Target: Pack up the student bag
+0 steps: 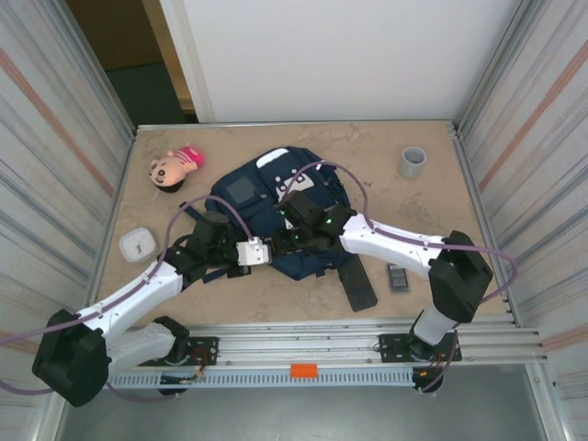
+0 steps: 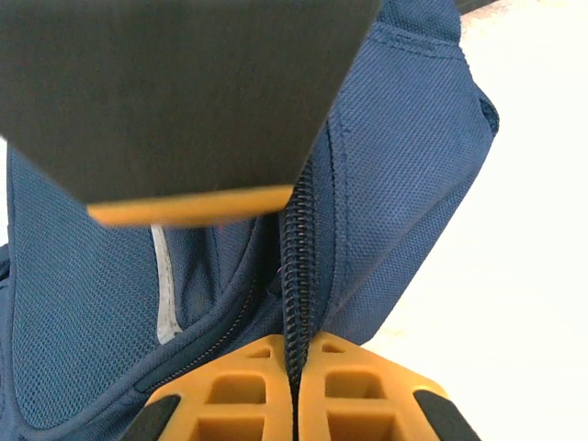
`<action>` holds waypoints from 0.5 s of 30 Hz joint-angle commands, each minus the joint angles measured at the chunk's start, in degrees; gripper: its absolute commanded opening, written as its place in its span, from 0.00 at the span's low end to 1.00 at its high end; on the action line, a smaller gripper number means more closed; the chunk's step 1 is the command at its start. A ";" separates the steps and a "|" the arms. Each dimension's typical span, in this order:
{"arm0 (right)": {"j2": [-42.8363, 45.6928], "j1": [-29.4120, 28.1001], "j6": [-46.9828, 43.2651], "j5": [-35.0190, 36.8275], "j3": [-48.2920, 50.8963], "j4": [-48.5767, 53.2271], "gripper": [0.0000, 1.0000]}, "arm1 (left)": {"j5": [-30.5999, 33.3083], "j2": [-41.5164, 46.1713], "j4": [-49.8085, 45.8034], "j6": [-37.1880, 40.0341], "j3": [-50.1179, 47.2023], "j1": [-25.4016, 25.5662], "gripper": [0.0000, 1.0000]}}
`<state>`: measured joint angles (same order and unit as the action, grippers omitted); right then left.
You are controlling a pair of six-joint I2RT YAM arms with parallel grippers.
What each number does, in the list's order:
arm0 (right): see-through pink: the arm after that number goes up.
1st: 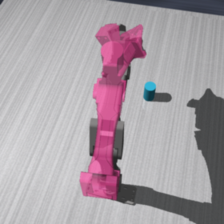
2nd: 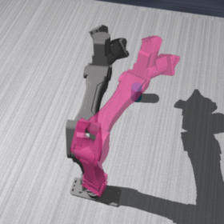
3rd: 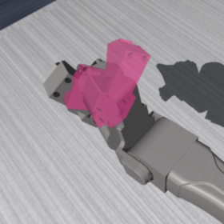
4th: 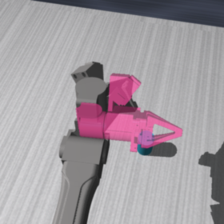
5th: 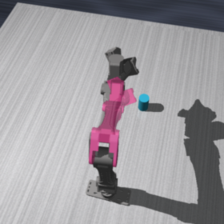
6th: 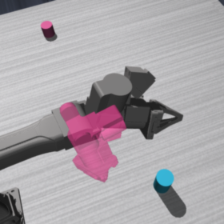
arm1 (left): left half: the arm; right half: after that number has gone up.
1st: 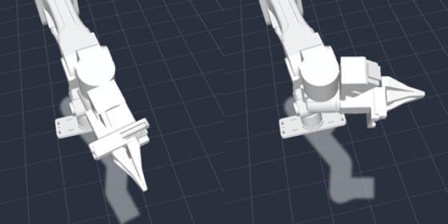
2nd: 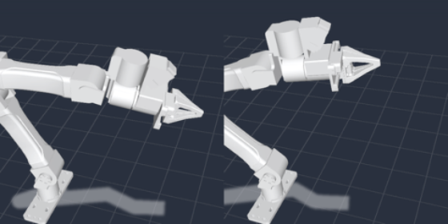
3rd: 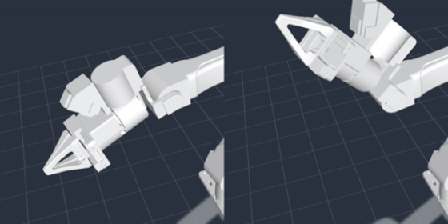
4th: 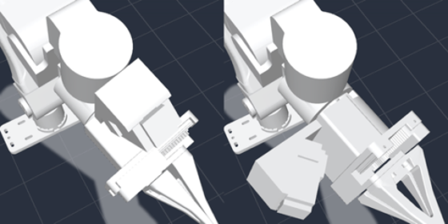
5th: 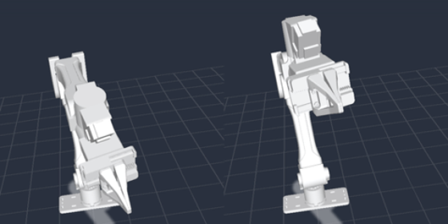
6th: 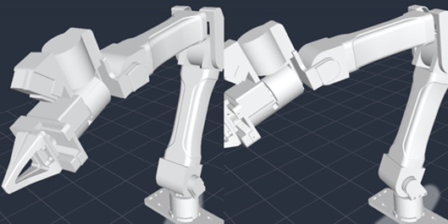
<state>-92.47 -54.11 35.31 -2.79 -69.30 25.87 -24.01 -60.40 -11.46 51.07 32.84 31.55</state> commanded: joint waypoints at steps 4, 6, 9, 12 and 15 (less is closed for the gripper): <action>7.47 0.38 4.75 3.05 6.38 -0.43 0.15 | 1.66 0.71 2.41 -1.76 0.62 -0.57 0.00; 8.86 1.04 5.70 2.56 7.97 -1.63 0.13 | 2.48 0.50 1.81 -1.68 0.86 -0.53 0.00; 11.19 2.46 6.93 0.55 10.38 -4.23 0.04 | 3.90 0.38 1.48 -1.57 1.00 -0.58 0.00; 13.82 4.29 7.90 -0.98 12.90 -6.15 0.03 | 5.22 0.49 1.09 -1.51 1.00 -0.55 0.00; 17.48 6.74 8.11 -1.25 15.75 -5.89 0.03 | 6.71 0.45 0.40 -1.55 1.01 -0.61 0.00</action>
<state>-79.00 -49.34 41.82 -4.25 -55.44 19.07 -20.86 -60.47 -11.68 50.68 32.86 31.55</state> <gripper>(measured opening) 0.140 0.055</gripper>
